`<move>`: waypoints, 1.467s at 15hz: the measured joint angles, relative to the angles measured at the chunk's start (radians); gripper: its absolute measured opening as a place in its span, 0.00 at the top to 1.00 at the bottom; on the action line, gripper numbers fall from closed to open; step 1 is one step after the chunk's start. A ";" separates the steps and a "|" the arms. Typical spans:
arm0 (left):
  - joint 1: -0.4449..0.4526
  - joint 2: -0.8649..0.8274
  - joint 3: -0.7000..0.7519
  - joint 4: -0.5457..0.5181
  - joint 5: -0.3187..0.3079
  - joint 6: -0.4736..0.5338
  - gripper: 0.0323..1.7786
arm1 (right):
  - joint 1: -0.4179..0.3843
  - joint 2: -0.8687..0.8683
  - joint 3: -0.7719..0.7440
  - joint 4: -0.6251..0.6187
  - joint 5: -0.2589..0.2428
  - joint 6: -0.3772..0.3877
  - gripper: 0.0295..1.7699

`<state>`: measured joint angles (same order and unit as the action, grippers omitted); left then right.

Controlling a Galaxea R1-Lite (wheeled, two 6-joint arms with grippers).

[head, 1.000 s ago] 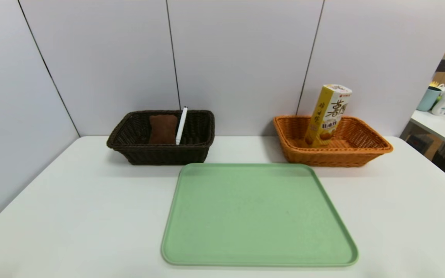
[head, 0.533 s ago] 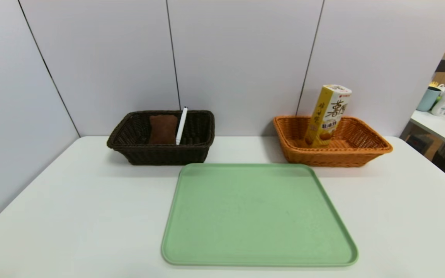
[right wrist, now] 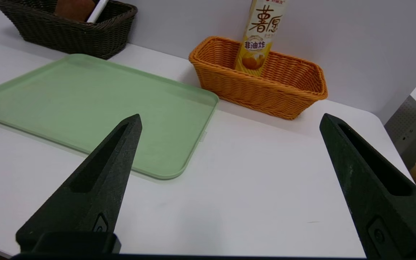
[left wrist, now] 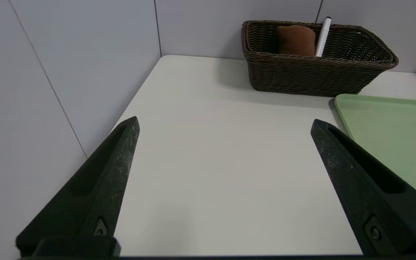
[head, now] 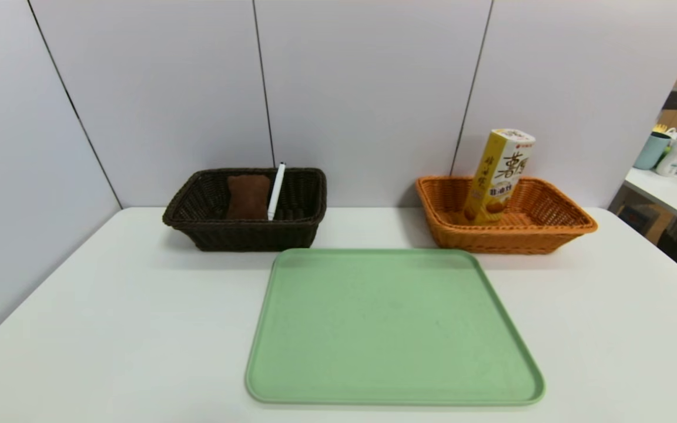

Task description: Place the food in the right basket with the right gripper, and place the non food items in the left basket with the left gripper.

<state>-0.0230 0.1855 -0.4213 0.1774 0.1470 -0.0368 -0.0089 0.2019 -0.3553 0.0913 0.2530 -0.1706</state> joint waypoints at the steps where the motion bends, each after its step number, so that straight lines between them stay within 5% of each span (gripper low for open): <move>1: 0.001 -0.011 0.010 -0.001 -0.003 -0.001 0.05 | -0.001 -0.007 0.005 0.000 -0.001 0.005 0.04; 22: 0.016 -0.178 0.200 0.000 -0.088 0.002 0.05 | 0.016 -0.136 0.090 0.089 0.022 0.002 0.04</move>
<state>-0.0066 0.0072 -0.2217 0.1770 0.0591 -0.0349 0.0070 0.0657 -0.2651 0.1802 0.2747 -0.1683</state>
